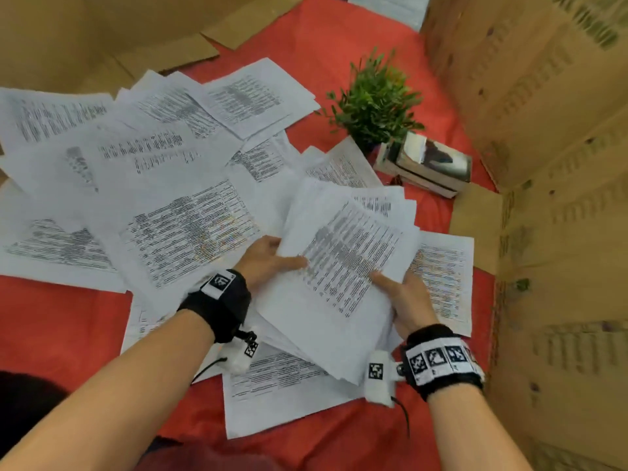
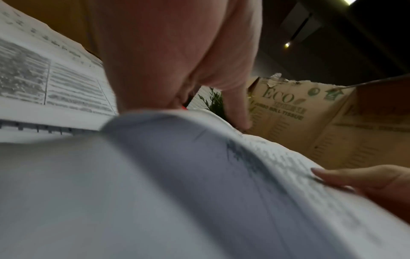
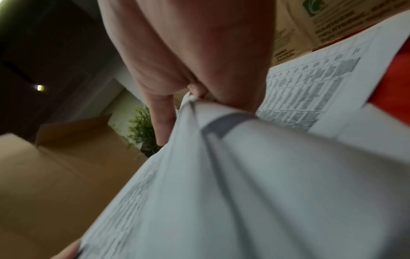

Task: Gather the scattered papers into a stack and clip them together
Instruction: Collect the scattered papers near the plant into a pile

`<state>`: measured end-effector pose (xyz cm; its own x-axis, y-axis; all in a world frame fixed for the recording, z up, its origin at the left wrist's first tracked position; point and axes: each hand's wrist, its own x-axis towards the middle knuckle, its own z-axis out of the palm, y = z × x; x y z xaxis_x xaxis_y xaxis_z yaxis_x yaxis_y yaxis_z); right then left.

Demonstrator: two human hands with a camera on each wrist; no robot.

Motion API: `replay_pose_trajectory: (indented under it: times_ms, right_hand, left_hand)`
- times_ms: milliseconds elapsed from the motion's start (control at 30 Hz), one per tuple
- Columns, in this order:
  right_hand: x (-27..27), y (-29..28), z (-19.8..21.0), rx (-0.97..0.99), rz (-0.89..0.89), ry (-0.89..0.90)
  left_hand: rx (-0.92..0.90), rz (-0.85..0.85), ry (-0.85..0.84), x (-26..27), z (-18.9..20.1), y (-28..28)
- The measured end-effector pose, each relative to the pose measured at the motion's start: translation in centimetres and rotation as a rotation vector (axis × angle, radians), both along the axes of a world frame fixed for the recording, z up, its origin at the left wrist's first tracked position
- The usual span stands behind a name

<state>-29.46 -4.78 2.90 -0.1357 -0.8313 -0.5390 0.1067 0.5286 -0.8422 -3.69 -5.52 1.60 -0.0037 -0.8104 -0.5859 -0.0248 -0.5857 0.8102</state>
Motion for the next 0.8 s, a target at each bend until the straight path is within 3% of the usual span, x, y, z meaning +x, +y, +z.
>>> replay_pose_trajectory:
  times_ms: [67, 100, 167, 267, 367, 433, 533, 633, 733, 800]
  right_hand:
    - [-0.6, 0.9, -1.2, 0.152, 0.001, 0.029]
    - [-1.1, 1.2, -1.7, 0.228, -0.035, 0.130]
    - [-3.4, 1.6, -3.2, 0.341, -0.299, 0.307]
    - [-5.2, 2.2, -2.9, 0.427, -0.625, 0.061]
    - [-6.1, 1.4, -2.4, 0.534, -0.523, 0.062]
    - [-5.9, 0.7, -1.7, 0.516, -0.370, 0.232]
    - [-4.5, -1.1, -1.2, 0.391, -0.334, 0.485]
    - [-4.5, -2.7, -1.7, 0.365, -0.174, 0.572]
    - [-4.1, -3.8, -1.2, 0.348, -0.293, 0.507]
    - [-4.0, -3.7, 0.0, 0.168, -0.262, 0.633]
  left_hand:
    - [0.009, -0.028, -0.118, 0.1, -0.8, 0.5]
    - [0.002, -0.030, -0.170, 0.3, -1.1, 0.9]
    - [0.004, 0.008, -0.257, 1.1, -1.4, 1.9]
    - [0.012, 0.116, -0.354, 4.2, -1.7, 3.5]
    - [0.046, 0.225, -0.413, 8.1, -1.9, 5.0]
    - [0.074, 0.271, -0.394, 10.1, -2.3, 5.6]
    - [0.122, 0.245, -0.322, 11.4, -2.8, 6.0]
    - [0.148, 0.219, -0.251, 11.1, -2.7, 5.8]
    - [0.162, 0.200, -0.185, 10.4, -2.7, 5.3]
    - [0.176, 0.180, -0.145, 10.5, -2.9, 4.9]
